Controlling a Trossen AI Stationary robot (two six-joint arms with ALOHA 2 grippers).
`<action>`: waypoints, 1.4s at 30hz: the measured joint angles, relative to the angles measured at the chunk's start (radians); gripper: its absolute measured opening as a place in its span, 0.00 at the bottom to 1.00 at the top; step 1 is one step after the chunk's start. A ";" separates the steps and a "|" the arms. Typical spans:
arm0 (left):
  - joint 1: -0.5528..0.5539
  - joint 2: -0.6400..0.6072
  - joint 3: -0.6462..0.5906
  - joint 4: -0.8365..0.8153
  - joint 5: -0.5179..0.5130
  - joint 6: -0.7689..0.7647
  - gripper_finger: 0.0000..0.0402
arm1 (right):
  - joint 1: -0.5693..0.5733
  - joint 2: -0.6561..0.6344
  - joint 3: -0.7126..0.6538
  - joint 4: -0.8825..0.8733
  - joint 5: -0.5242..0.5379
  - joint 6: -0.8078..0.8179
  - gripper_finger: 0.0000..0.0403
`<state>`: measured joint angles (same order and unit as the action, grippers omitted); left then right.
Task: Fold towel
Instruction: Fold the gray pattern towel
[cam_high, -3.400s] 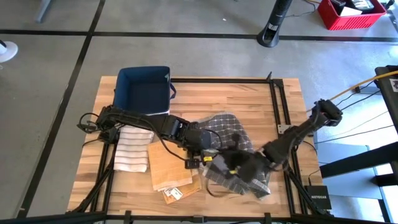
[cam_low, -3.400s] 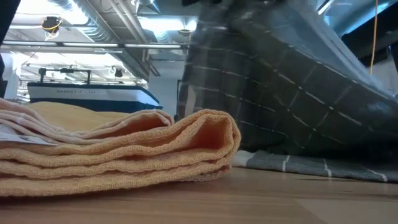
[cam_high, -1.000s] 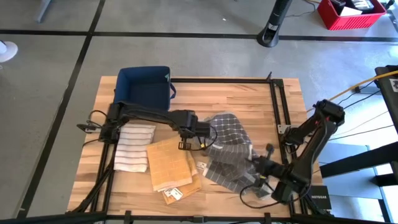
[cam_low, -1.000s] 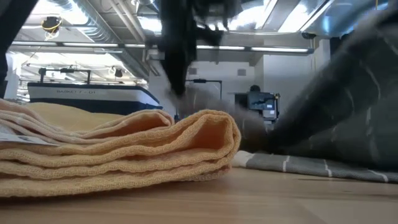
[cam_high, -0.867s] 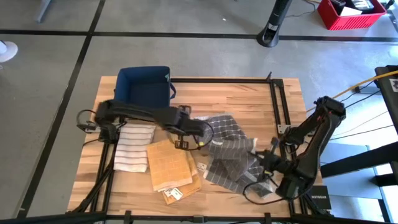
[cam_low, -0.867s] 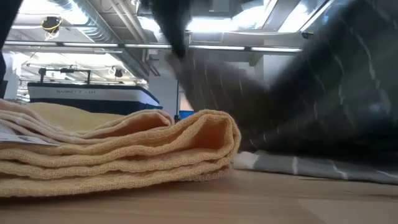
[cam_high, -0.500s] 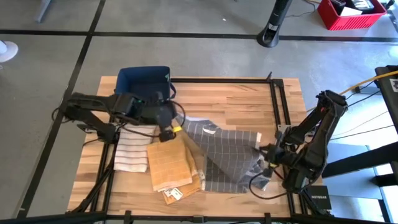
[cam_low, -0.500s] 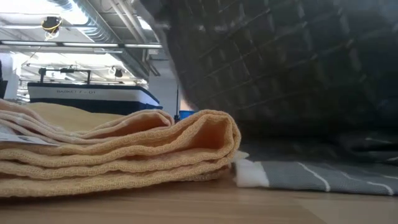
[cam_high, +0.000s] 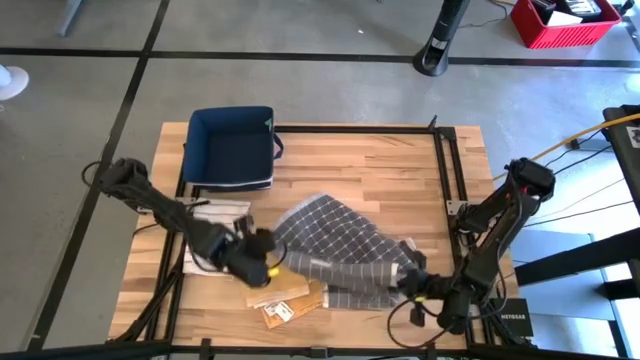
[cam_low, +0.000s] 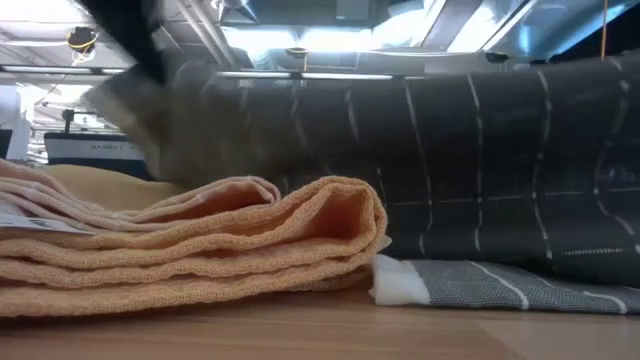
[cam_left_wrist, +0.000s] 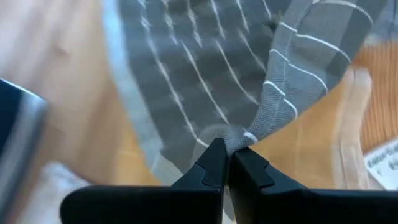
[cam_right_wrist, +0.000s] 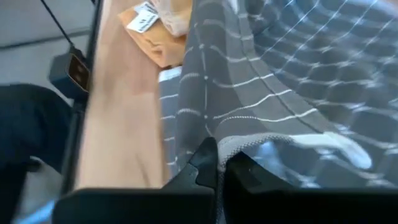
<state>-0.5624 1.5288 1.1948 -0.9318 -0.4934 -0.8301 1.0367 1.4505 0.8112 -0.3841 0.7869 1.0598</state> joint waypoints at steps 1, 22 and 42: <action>-0.021 0.003 -0.035 0.037 0.001 -0.033 0.00 | -0.009 0.014 0.000 0.033 -0.010 0.006 0.03; -0.131 0.012 -0.254 0.292 -0.045 -0.240 0.01 | -0.226 0.147 0.004 0.149 -0.697 0.193 0.33; -0.131 0.019 -0.253 0.350 -0.107 -0.176 0.01 | -0.098 0.096 0.076 0.044 -0.380 0.070 0.33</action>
<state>-0.6937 1.5475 0.9414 -0.5819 -0.6003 -1.0056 0.9383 1.5464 0.8873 -0.3404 0.4066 1.1301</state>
